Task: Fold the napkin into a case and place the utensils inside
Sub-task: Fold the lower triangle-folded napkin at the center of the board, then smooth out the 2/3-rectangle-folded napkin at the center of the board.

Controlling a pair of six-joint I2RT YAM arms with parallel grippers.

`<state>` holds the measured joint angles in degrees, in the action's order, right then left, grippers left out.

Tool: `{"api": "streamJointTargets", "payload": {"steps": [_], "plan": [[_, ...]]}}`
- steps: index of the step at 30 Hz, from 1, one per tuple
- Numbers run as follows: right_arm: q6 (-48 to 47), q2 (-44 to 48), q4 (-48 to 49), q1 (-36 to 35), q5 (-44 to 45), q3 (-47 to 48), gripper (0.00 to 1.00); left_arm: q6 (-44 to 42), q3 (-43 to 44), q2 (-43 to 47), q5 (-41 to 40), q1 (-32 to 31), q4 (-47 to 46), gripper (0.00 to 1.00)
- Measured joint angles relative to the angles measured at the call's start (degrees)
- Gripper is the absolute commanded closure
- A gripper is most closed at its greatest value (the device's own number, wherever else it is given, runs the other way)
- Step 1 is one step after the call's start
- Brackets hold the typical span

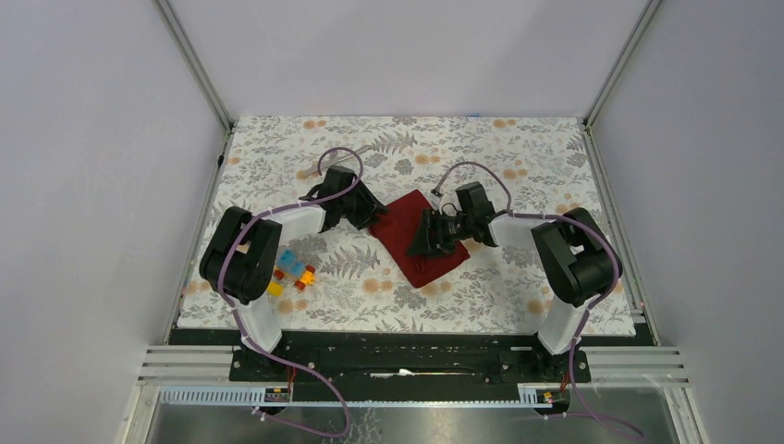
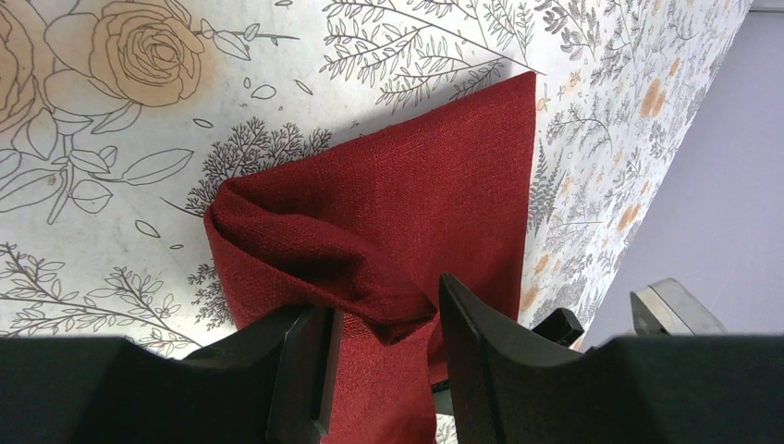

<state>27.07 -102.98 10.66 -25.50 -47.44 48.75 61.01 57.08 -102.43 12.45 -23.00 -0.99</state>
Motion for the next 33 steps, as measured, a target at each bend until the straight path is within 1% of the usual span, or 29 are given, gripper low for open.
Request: {"api": "streamJointTargets", "payload": {"steps": [4, 6, 7, 9, 10, 12, 13, 14, 15, 17, 20, 22, 26, 27, 29, 31, 33], "plan": [[-1.97, 0.24, -3.08, -2.62, 3.93, 2.47, 0.23, -0.17, 0.09, -0.11, 0.0, 0.0, 0.04, 0.53], [-2.71, 0.5, -4.79, -4.13, 6.88, 3.13, 0.27, -0.22, 0.22, -0.13, 0.0, 0.0, 0.04, 0.53], [-2.93, 0.85, -5.79, -4.74, 8.52, 3.13, 0.32, -0.31, 0.24, -0.13, 0.02, 0.0, 0.02, 0.53], [-3.19, 1.6, -7.65, -5.53, 11.34, 3.13, 0.45, -0.59, 0.37, -0.2, 0.15, 0.0, 0.04, 0.53], [-3.37, 2.01, -8.44, -5.7, 12.59, 3.08, 0.54, -0.66, 0.55, -0.35, 0.24, 0.0, 0.09, 0.52], [-3.19, 2.8, -9.57, -5.79, 15.28, 2.67, 0.79, -0.9, 0.98, -0.79, 0.48, 0.0, 0.11, 0.46], [-3.34, 2.97, -9.97, -5.79, 16.04, 2.49, 0.9, -1.09, 1.11, -0.94, 0.68, 0.0, 0.07, 0.42], [-3.15, 3.06, -10.27, -5.79, 16.96, 2.23, 0.98, -1.31, 1.18, -0.94, 0.9, 0.0, 0.11, 0.39], [-3.02, 3.06, -10.45, -5.79, 17.77, 2.01, 1.0, -1.46, 1.27, -0.94, 1.27, 0.0, 0.11, 0.34], [-2.56, 3.06, -10.8, -5.79, 18.86, 1.51, 1.0, -2.16, 1.46, -0.85, 1.97, 0.0, 0.02, 0.27], [-1.75, 3.06, -10.75, -5.51, 19.96, 0.87, 1.0, -3.61, 1.44, 0.94, 2.71, 0.0, 1.51, 0.23], [-1.27, 3.06, -10.23, -5.27, 20.04, 0.39, 1.0, -4.76, 1.42, 3.41, 2.8, 0.0, 2.69, 0.22], [-0.66, 3.06, -9.86, -4.7, 20.04, -0.13, 1.0, -7.04, -0.46, 11.82, 2.82, 0.83, 4.04, 0.24], [-0.61, 3.06, -9.77, -4.7, 20.02, -0.2, 1.0, -7.32, -1.2, 13.66, 2.84, 1.36, 4.17, 0.27], [-0.46, 3.06, -9.6, -4.66, 19.96, -0.22, 1.0, -8.11, -2.95, 16.33, 2.93, 3.1, 4.09, 0.36], [-0.42, 3.06, -9.46, -4.66, 19.96, -0.22, 1.0, -8.55, -3.93, 16.68, 2.99, 4.68, 4.17, 0.48], [-0.39, 3.06, -9.44, -4.66, 19.93, -0.22, 1.0, -9.07, -4.28, 15.23, 3.17, 6.05, 4.52, 0.58]]}}
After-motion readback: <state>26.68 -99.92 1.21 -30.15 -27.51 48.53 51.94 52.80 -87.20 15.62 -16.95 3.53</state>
